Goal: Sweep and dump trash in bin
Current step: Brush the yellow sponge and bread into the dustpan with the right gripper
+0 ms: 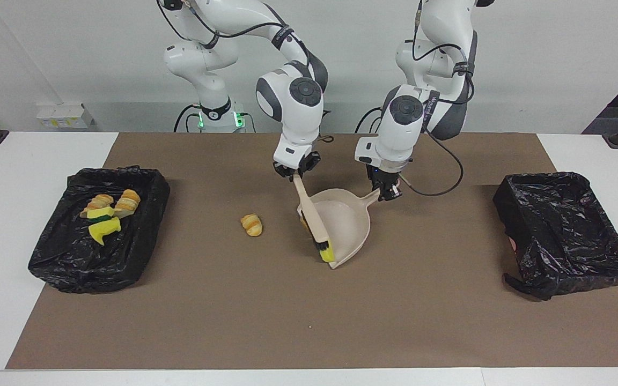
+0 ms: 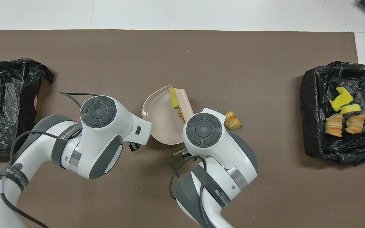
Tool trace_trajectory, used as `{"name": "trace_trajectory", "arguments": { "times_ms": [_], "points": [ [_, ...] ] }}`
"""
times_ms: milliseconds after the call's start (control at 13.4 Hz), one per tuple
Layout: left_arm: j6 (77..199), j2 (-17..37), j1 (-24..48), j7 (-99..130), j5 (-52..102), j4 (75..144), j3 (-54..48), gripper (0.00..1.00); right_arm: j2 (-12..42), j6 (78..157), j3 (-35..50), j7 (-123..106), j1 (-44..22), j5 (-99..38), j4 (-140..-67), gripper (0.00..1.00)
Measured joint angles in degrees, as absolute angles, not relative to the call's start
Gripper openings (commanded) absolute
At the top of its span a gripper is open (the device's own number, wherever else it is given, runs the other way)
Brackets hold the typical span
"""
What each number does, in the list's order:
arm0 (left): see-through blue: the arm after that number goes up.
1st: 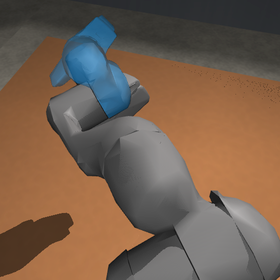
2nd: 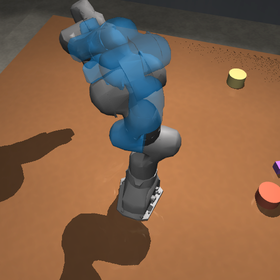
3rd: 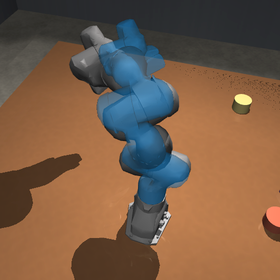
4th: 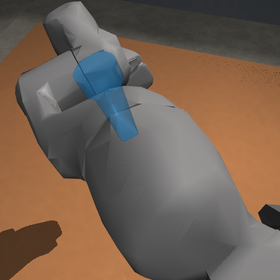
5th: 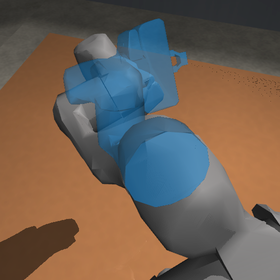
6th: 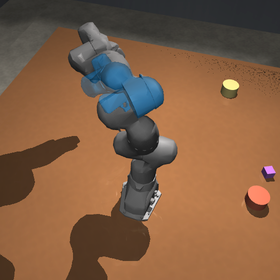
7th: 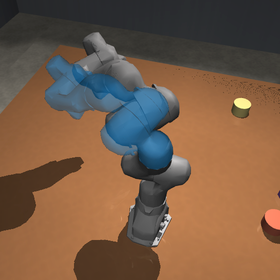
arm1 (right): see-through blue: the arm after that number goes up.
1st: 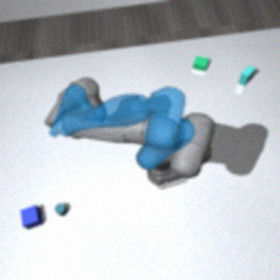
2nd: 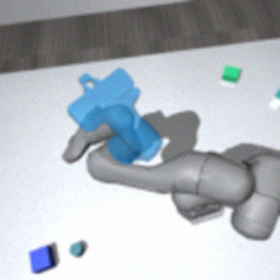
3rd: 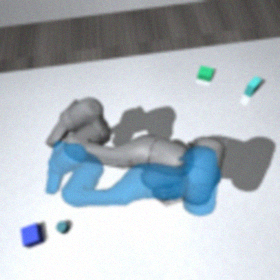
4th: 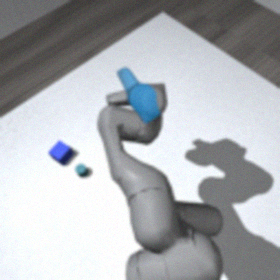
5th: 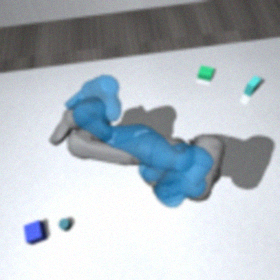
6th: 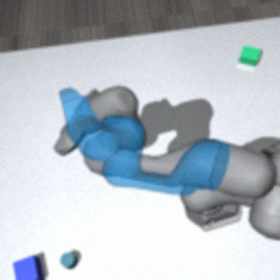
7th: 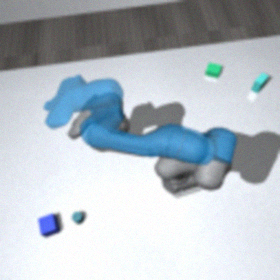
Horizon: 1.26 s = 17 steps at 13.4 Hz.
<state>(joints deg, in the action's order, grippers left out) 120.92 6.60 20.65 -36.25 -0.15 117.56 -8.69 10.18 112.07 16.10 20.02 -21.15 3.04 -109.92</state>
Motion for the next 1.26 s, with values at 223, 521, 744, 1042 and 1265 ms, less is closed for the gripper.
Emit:
{"name": "trace_trajectory", "arguments": {
  "times_ms": [223,521,744,1042,1265],
  "points": [
    [121.6,6.6,20.6,-35.9,0.0,117.6,-8.7,0.00,9.5,112.0,18.9,23.9,-21.2,0.7,-109.9,0.00],
    [122.1,6.5,20.4,-33.9,2.9,118.3,-8.6,0.00,8.5,111.7,19.7,25.4,-21.0,0.4,-109.7,0.00],
    [123.8,5.8,19.9,-33.9,4.8,120.6,-8.5,0.00,5.8,107.7,19.2,25.4,-19.6,0.3,-108.5,0.00],
    [124.0,5.2,20.0,-35.4,4.8,120.9,-8.8,0.00,5.0,102.9,18.9,25.4,-14.0,0.3,-108.9,0.00],
    [124.0,5.1,20.3,-39.4,4.8,120.9,-9.0,0.00,4.6,102.0,18.7,25.0,-7.6,0.5,-112.7,0.00]
  ]
}}
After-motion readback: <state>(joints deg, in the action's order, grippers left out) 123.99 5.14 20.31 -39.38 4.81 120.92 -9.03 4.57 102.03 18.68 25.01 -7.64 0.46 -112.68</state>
